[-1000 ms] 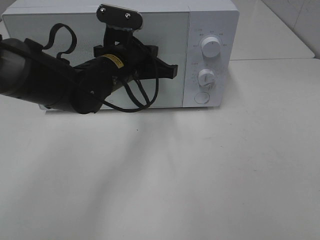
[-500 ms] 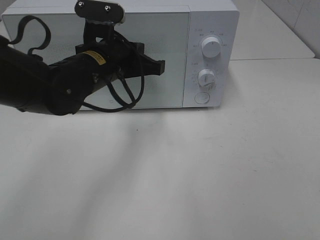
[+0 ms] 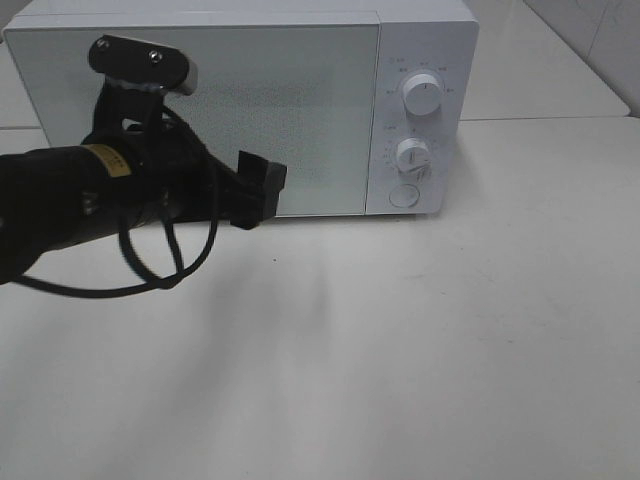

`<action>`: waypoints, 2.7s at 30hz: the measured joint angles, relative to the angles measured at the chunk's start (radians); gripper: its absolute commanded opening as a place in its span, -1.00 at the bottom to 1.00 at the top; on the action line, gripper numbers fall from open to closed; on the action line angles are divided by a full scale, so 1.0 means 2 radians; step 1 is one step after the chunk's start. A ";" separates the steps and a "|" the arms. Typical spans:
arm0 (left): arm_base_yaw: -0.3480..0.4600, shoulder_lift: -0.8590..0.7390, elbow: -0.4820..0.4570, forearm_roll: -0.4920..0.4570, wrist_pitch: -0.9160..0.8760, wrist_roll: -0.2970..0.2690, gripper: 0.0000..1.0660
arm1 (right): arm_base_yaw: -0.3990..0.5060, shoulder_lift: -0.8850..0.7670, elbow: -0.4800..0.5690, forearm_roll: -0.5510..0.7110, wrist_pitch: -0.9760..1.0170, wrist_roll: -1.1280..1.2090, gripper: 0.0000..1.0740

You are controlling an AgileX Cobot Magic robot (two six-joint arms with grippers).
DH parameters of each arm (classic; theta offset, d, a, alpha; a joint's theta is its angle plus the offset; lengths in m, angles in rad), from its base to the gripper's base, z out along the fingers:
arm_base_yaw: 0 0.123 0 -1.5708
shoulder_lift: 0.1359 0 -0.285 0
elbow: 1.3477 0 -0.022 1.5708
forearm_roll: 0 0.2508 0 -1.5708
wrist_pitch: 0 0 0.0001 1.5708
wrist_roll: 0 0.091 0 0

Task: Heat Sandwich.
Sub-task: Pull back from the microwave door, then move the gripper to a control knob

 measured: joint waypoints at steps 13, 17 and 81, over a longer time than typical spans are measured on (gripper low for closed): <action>0.024 -0.092 0.053 0.001 0.132 0.000 0.90 | 0.000 0.000 0.000 0.000 0.000 0.000 0.42; 0.055 -0.109 0.053 0.008 0.210 0.000 0.90 | 0.000 0.000 0.000 0.000 0.000 0.000 0.42; 0.290 -0.634 0.092 0.198 0.730 -0.090 0.90 | 0.000 0.000 0.000 0.000 0.000 0.000 0.42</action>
